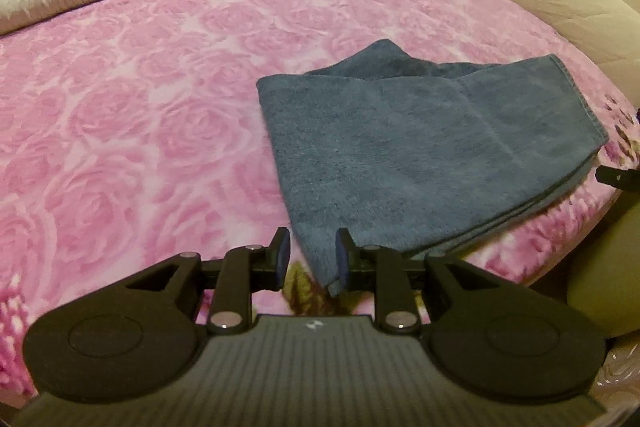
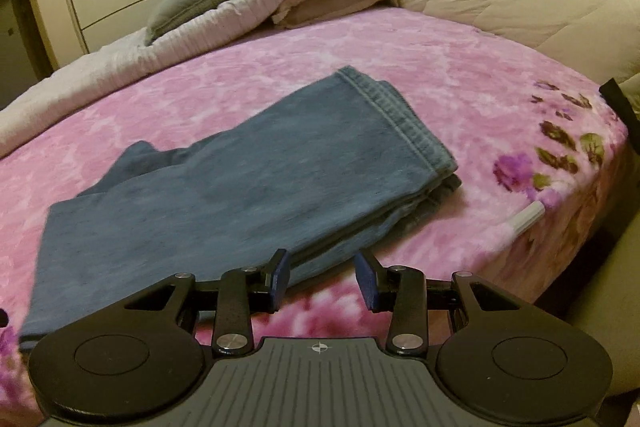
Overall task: Fold clothes
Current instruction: 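Withdraw both grippers from the folded jeans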
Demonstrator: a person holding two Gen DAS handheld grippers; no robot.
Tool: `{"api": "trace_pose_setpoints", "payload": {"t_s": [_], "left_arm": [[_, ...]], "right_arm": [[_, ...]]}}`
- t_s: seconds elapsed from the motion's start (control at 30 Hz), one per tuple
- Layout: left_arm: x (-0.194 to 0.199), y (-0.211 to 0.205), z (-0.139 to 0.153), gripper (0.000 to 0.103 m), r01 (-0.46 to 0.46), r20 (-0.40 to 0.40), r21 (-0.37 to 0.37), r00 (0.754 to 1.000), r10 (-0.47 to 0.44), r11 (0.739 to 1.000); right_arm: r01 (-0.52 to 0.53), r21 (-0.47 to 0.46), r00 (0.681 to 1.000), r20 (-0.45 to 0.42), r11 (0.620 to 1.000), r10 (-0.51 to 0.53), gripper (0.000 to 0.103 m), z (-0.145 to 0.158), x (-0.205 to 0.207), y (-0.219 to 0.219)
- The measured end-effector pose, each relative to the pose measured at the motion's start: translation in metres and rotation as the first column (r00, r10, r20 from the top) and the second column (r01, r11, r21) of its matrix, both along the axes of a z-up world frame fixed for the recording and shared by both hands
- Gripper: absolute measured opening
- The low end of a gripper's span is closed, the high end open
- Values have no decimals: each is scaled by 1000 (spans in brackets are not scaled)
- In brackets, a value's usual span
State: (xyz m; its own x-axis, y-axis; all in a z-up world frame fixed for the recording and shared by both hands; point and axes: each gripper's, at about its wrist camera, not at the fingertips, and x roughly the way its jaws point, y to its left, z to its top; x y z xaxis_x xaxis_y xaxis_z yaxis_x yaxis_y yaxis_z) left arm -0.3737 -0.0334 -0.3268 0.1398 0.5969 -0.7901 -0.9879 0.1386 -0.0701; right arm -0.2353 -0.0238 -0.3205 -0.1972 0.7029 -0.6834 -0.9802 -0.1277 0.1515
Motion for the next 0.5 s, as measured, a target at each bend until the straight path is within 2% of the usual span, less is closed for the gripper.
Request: {"api": "trace_pose_setpoints", "payload": {"t_s": [0.5], "left_arm": [[-5,-47,23,26,1,-22,61,1000,0,998]], "right_arm": [[-84,39,996,-10,996,85,40,23,-30,-54]]}}
